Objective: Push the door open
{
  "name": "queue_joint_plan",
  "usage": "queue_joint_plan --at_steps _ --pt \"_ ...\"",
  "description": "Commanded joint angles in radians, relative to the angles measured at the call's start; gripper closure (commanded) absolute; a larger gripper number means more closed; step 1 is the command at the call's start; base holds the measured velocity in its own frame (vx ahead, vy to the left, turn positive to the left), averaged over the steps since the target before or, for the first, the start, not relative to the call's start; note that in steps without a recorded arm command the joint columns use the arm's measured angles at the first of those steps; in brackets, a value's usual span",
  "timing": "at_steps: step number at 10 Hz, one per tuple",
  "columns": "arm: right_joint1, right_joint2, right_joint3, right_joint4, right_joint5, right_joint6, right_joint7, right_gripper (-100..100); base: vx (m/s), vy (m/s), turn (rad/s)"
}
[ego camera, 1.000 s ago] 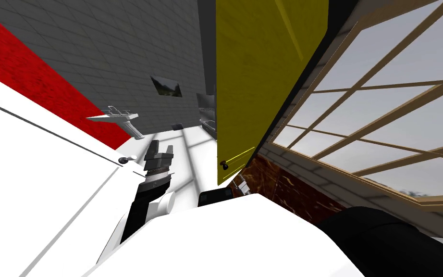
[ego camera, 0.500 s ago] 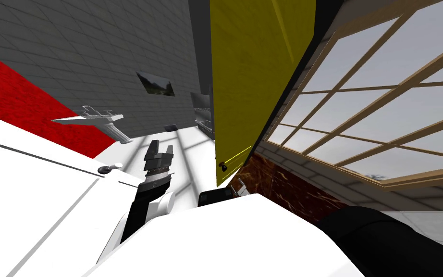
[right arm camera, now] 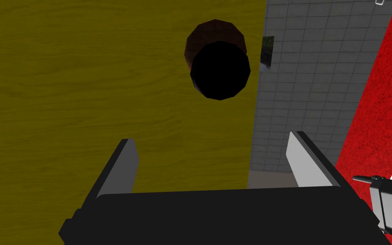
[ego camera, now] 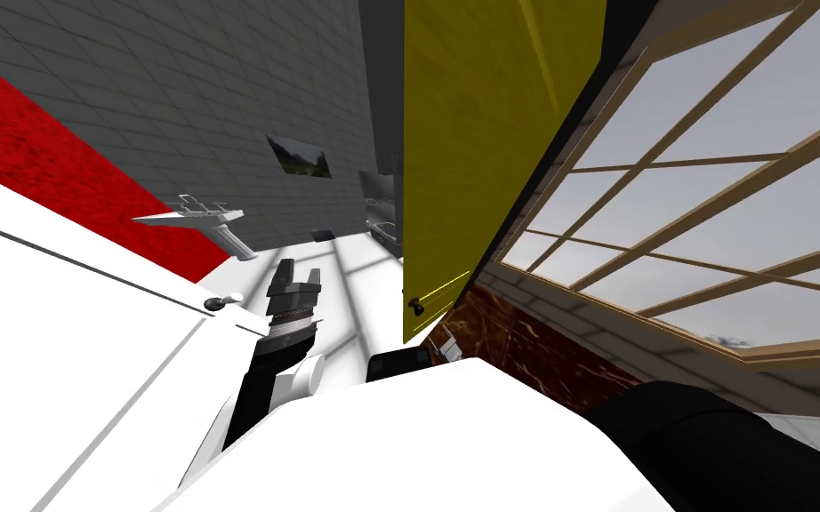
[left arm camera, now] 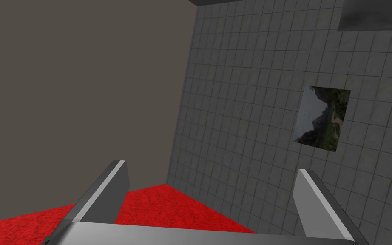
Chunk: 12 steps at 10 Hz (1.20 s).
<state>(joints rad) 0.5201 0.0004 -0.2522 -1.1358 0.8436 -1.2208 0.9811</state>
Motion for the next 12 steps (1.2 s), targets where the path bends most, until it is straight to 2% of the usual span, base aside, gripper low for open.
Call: queue_joint_plan --at_steps 1,6,7,12 --pt "-0.03 -0.016 0.0 0.027 -0.035 0.022 0.018 -100 -0.056 0.008 0.143" --pt "-0.148 -0.058 0.006 0.101 -0.157 0.124 0.065 -100 -0.056 0.016 0.18" --pt "-0.148 -0.058 0.006 0.101 -0.157 0.124 0.065 -100 -0.042 0.017 0.092" --pt "-0.278 -0.09 0.014 0.182 -0.29 0.235 0.116 -100 -0.057 0.025 0.204"
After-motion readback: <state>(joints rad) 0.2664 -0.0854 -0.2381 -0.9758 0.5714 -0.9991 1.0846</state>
